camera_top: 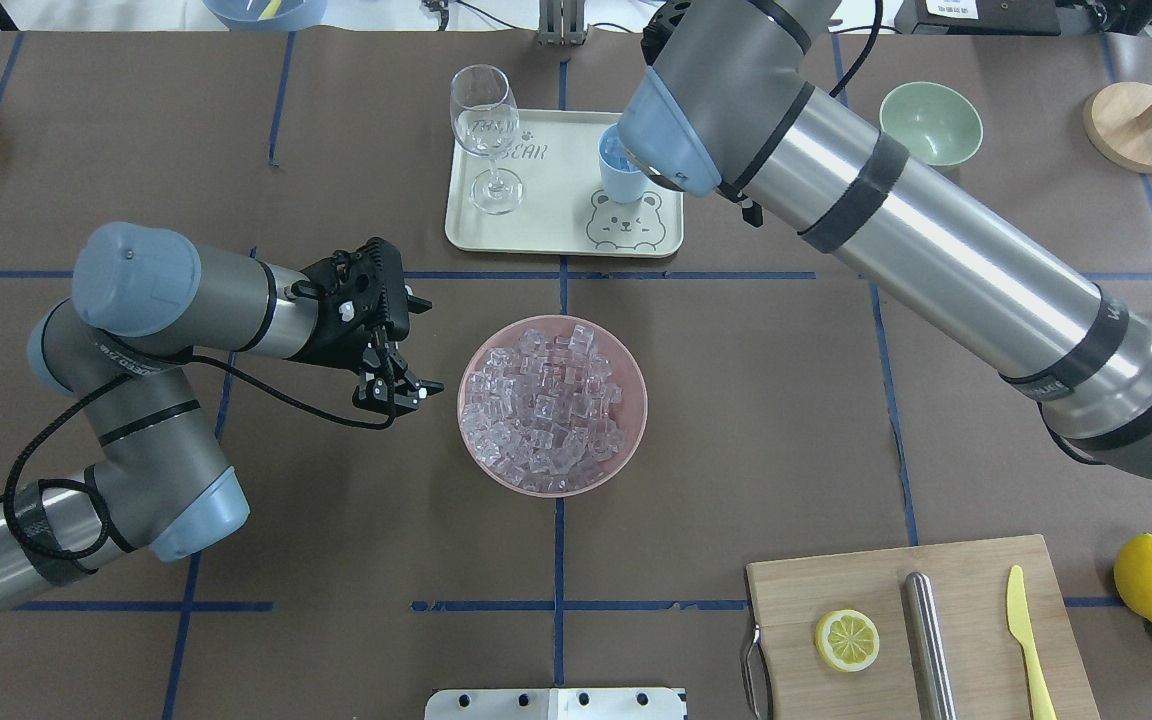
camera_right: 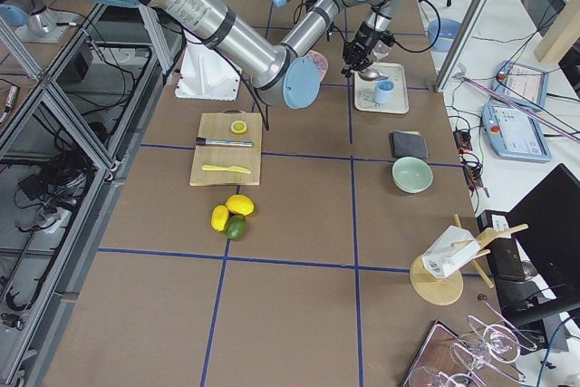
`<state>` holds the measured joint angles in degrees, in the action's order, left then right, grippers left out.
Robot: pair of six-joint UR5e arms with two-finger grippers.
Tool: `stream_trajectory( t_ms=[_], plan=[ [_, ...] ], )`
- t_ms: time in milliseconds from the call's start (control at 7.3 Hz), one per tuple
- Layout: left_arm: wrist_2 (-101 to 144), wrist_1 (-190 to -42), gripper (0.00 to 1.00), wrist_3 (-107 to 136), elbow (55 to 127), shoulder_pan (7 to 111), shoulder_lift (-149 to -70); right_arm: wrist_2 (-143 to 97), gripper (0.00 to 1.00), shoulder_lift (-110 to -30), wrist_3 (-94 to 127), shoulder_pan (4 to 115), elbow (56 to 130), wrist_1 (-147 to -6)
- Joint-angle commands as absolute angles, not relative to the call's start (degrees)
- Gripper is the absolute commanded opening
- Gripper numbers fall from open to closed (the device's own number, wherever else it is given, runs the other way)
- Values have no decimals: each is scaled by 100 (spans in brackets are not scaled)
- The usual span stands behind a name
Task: Put ice in cup with scoop
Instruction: 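Carry the empty scoop back to its spot while the left arm withdraws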
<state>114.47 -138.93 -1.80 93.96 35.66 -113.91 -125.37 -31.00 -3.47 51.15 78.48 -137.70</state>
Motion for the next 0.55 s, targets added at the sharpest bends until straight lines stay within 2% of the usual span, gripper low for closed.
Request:
stream_trajectory(
  t_ms=[0, 274, 411],
  plan=[
    [11470, -13887, 100, -202, 9396, 3586, -11391, -12586, 0, -4221, -264, 5167, 9465, -13729],
    [11670, -13869, 100, -220, 9387, 3743, -11365, -12551, 0, -5101, 320, 5221, 10550, -13694],
    [11785, -13869, 100, -228, 9395, 3875, -11329, -12542, 0, -5698, 873, 5229, 11034, -13015]
  ],
)
